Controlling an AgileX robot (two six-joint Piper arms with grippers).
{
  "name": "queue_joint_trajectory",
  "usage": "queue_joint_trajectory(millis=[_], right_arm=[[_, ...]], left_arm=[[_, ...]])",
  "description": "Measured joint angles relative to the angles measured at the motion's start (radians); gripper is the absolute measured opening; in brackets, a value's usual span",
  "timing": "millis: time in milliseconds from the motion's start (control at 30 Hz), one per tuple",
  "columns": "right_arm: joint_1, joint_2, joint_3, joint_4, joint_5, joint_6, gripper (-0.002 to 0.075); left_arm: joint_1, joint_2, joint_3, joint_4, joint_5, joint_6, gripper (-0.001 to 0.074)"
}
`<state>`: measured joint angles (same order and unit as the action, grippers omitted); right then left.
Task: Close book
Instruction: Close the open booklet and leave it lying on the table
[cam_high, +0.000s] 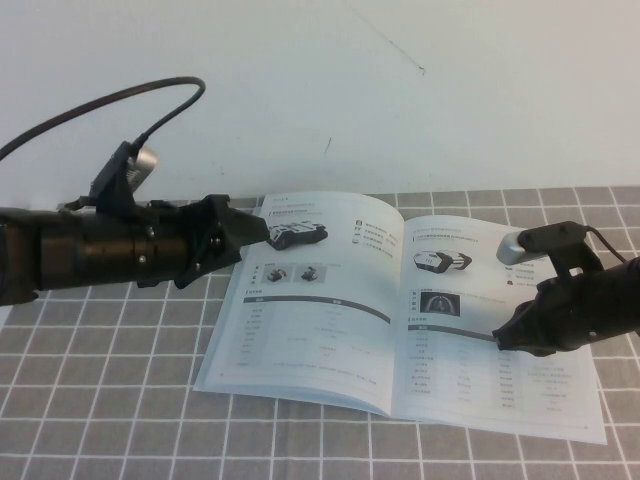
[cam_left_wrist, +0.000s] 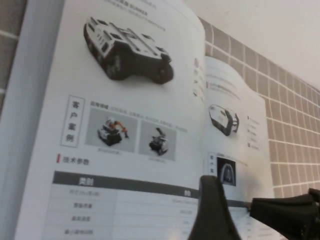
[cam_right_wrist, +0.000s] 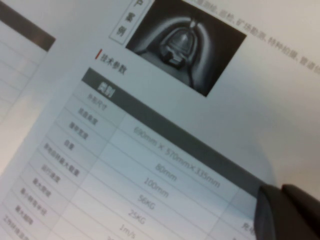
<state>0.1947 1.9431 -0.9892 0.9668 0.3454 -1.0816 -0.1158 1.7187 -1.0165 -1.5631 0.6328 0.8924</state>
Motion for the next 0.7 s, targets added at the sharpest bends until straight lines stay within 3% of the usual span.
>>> queue_joint_trajectory(millis=[300, 500, 700], right_arm=[[0.000, 0.000, -0.002, 0.000, 0.000, 0.006, -0.0003], [0.000, 0.000, -0.002, 0.000, -0.002, 0.006, -0.0003], [0.002, 0.002, -0.002, 0.002, -0.016, 0.006, -0.0003]], left_arm=[[0.000, 0.000, 0.060, -0.081, 0.338, 0.156, 0.0415], [-0.012, 0.000, 0.250, -0.127, 0.345, 0.172, 0.0417], [-0.061, 0.000, 0.411, -0.128, 0.211, 0.177, 0.0442]])
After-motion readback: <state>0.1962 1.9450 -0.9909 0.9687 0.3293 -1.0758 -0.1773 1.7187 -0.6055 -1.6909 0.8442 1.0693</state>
